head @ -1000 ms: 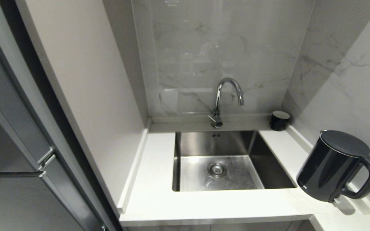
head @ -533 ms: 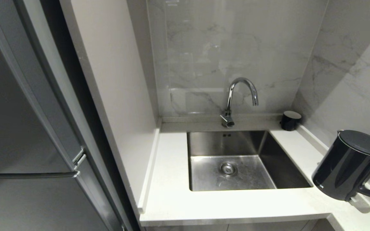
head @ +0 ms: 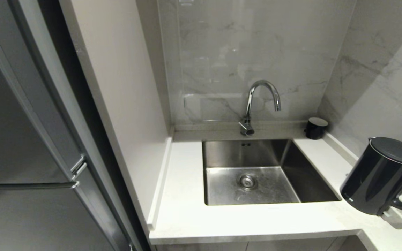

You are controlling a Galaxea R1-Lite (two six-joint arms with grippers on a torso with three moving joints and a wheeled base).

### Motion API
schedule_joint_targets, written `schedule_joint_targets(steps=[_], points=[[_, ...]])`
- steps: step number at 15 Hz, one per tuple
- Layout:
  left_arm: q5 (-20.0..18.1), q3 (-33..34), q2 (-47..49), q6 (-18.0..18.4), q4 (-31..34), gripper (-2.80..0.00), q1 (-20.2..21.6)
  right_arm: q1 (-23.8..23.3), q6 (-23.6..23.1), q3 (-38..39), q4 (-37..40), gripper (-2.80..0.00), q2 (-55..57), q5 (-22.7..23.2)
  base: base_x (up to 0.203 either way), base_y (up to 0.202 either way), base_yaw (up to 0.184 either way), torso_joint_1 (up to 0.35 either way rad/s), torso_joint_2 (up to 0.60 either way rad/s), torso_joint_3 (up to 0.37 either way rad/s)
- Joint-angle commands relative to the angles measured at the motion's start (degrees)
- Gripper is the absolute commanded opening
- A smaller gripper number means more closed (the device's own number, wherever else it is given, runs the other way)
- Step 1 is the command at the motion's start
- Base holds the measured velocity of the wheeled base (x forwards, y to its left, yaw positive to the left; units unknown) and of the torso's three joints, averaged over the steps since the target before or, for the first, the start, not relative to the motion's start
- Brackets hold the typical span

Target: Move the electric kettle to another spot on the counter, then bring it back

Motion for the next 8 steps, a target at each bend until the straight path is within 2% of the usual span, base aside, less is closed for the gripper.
schedule_joint_targets(steps=[1,8], points=[[0.0,0.0,0.1,0.0,0.0,0.0,0.1,0.0,0.0,0.0,0.0,-2.8,0.1,0.0,0.0,0.0,0.0,-0.12,0.28,0.154],[0.0,0.0,0.1,0.0,0.0,0.0,0.1,0.0,0.0,0.0,0.0,-2.8,0.1,0.0,0.0,0.0,0.0,-0.133,0.33,0.187]])
